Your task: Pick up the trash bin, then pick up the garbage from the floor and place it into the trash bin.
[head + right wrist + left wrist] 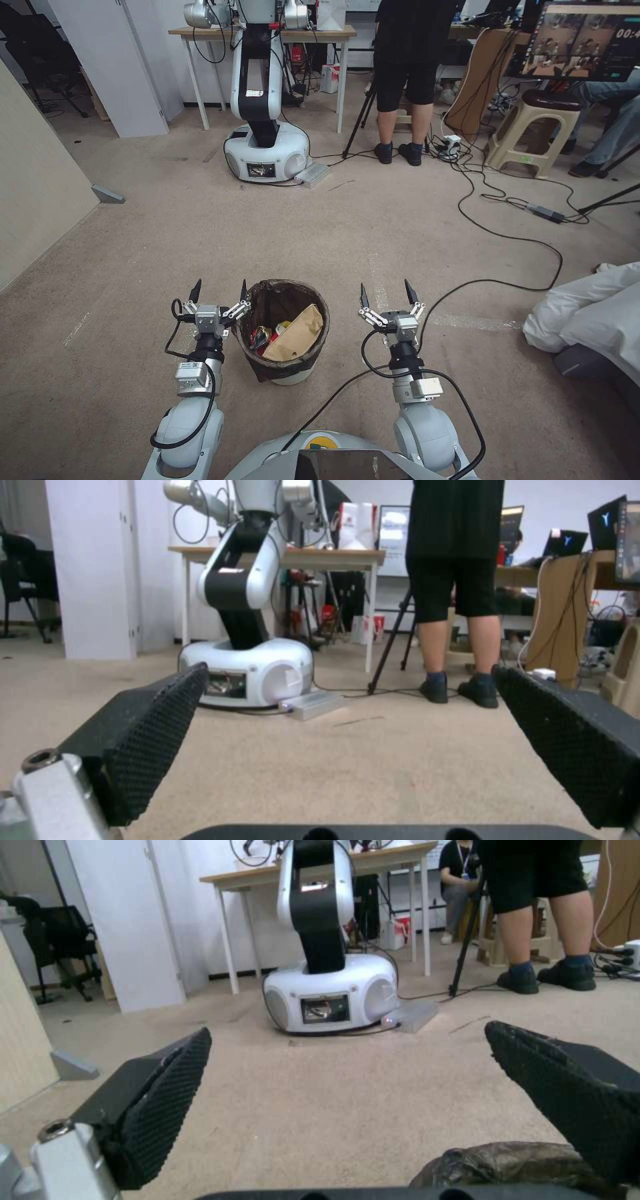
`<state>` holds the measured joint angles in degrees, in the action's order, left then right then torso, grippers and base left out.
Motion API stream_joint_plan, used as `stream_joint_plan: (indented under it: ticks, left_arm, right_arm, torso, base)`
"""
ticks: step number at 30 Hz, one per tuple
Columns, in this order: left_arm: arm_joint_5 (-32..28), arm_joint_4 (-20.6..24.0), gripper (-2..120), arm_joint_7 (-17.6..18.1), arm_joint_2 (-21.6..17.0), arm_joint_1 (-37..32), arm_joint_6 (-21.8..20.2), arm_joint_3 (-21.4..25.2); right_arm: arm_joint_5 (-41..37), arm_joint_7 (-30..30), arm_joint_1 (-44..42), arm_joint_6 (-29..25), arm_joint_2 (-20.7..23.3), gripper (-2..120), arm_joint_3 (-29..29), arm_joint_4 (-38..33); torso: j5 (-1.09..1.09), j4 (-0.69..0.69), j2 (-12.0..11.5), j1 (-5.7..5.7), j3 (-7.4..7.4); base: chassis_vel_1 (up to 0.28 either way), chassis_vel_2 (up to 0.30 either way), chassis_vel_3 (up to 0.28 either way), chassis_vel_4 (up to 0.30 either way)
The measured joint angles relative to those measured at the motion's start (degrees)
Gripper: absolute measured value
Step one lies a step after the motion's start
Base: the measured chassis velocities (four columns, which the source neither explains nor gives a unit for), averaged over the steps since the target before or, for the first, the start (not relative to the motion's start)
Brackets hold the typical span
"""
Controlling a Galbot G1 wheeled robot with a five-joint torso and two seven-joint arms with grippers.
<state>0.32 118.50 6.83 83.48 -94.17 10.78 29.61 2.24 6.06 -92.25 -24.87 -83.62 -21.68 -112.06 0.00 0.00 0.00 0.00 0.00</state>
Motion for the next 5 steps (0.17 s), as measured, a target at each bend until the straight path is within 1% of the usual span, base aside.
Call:
stream_joint_plan:
  ticks: [5]
  left_arm:
    - [-0.03, 0.00, 99, 0.00, 0.00, 0.01, -0.07, -0.01]
  right_arm:
    - [0.00, -0.02, 0.01, 0.03, 0.01, 100, 0.01, 0.00]
  torso:
    - [0.00, 0.00, 0.00, 0.00, 0.00]
  base:
    - [0.000, 0.000, 0.000, 0.000]
